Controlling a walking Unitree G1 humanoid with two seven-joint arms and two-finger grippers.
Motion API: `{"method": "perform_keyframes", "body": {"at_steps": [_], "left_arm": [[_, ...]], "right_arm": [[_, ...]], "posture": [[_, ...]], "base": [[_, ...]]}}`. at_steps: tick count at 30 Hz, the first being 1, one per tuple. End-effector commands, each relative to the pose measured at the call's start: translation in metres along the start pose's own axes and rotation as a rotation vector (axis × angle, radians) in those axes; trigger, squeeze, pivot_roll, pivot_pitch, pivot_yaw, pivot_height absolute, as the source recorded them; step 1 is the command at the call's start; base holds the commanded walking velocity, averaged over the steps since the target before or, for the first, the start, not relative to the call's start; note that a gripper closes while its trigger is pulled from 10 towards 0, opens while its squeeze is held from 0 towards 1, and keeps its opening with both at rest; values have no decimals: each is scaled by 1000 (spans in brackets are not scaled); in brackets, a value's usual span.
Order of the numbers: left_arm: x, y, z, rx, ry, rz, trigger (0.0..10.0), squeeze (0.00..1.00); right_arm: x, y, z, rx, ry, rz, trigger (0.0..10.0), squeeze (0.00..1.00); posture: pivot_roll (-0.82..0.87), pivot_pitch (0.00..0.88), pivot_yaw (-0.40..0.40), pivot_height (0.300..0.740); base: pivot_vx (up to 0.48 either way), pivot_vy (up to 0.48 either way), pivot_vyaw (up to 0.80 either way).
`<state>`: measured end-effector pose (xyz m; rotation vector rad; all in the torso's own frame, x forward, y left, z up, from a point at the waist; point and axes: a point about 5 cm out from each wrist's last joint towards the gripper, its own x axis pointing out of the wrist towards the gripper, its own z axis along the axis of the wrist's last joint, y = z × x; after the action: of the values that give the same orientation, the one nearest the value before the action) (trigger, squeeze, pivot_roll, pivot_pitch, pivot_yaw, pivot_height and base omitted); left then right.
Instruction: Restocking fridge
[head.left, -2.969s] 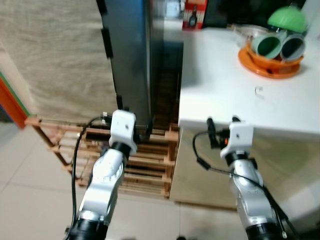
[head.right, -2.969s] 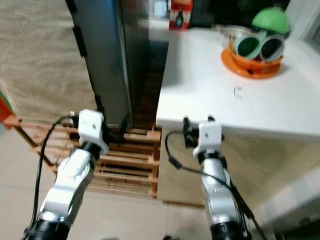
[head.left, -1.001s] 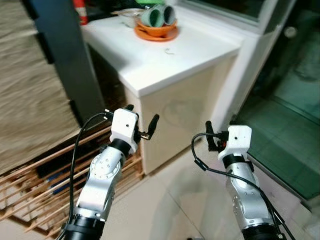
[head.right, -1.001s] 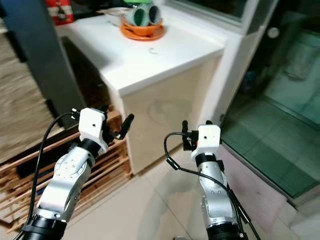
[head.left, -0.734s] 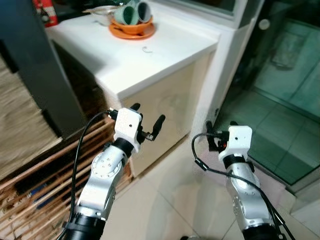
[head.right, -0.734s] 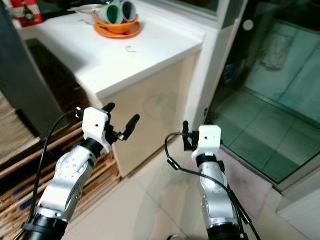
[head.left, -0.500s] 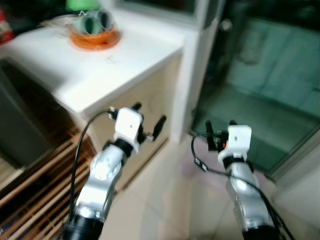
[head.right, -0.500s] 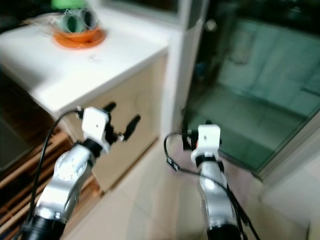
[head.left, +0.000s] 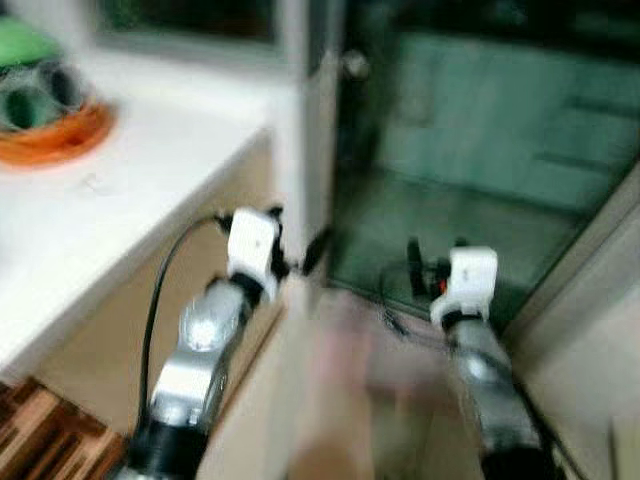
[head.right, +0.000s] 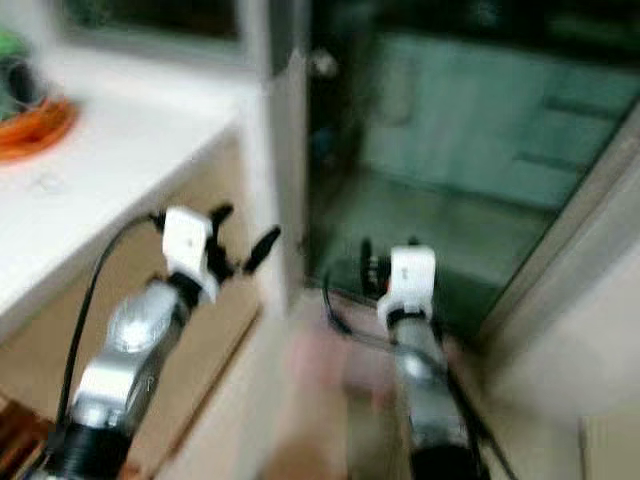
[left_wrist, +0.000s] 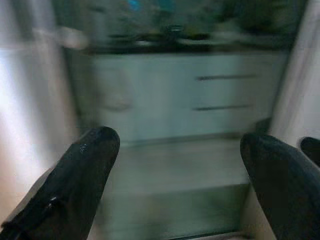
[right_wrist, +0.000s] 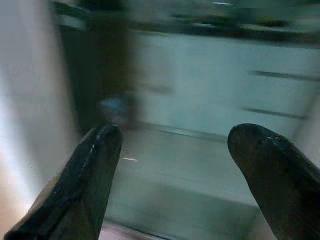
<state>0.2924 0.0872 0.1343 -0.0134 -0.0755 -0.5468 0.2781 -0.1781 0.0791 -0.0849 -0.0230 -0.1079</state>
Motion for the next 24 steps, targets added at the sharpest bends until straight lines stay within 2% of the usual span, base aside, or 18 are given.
{"method": "perform_keyframes", "body": {"at_steps": [1, 3, 7, 9, 10, 12, 15, 20, 21, 24], "left_arm": [[-11, 20, -11, -22, 63, 83, 10000, 0], [-19, 24, -25, -38, 119, 109, 10000, 0], [-24, 27, -33, -62, 142, 140, 10000, 0], [-29, 32, -39, -43, 170, 209, 10000, 0], [-29, 32, -39, -43, 170, 209, 10000, 0], [-36, 43, -40, -22, 172, 320, 10000, 0], [-44, 48, -38, -15, 172, 370, 10000, 0], [-52, 44, -51, 5, 285, 352, 10000, 0], [-57, 44, -58, -3, 337, 350, 10000, 0], [-59, 45, -60, -15, 345, 355, 10000, 0]], "right_arm": [[1, 10, 7, 12, -35, 12, 10000, 282], [-2, 6, 4, 0, -23, -2, 10000, 286], [-3, 7, 3, -23, -29, 7, 10000, 278], [-4, 6, 2, -29, -14, 8, 10000, 267], [-4, 6, 2, -29, -14, 8, 10000, 267], [-6, 3, -2, -24, 15, 2, 10000, 259], [-9, -4, -7, -18, 42, -19, 10000, 259], [-10, -7, -9, -43, 58, -28, 10000, 255], [-10, -7, -10, -48, 65, -36, 10000, 255], [-10, -7, -12, -45, 69, -39, 10000, 255]], "posture": [[-7, 0, 28, 740], [-9, 0, 30, 740], [-8, 0, 29, 740], [-9, 0, 27, 740], [-9, 0, 27, 740], [-8, 0, 20, 740], [-5, 0, 14, 740], [-5, 0, 16, 740], [-6, 0, 21, 740], [-7, 0, 34, 740]], "base": [[0, 0, -775], [0, 0, -775], [0, 0, -762], [0, 0, 0], [0, 0, 0], [0, 0, 0], [0, 0, 0], [0, 0, 0], [0, 0, 0], [0, 0, 0]]}}
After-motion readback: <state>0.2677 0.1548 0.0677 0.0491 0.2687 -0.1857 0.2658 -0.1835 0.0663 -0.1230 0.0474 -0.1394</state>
